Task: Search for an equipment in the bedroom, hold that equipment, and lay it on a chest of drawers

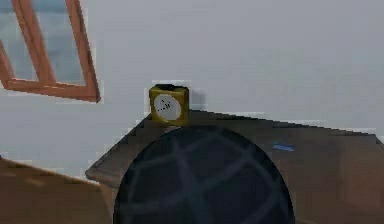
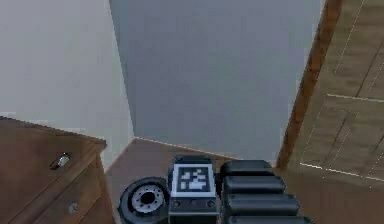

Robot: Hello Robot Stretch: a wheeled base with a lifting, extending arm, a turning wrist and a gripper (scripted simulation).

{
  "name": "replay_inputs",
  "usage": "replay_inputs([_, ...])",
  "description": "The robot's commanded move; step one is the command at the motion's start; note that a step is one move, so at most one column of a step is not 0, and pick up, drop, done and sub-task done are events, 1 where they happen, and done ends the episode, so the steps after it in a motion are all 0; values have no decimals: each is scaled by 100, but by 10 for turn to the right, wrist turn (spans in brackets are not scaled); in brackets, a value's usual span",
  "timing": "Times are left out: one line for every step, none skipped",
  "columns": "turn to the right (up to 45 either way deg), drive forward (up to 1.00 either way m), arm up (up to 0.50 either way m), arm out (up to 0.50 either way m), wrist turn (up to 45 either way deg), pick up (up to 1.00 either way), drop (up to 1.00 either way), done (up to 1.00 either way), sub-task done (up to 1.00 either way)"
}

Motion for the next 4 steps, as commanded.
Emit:
replay_inputs([450, 0, 0, 0, 0, 0, 0, 0, 0])
replay_inputs([450, 0, 0, 0, 0, 0, 0, 0, 0])
replay_inputs([420, 0, 0, 0, 0, 0, 0, 0, 0])
replay_inputs([-450, 0, 0, 0, 0, 0, 0, 0, 0])
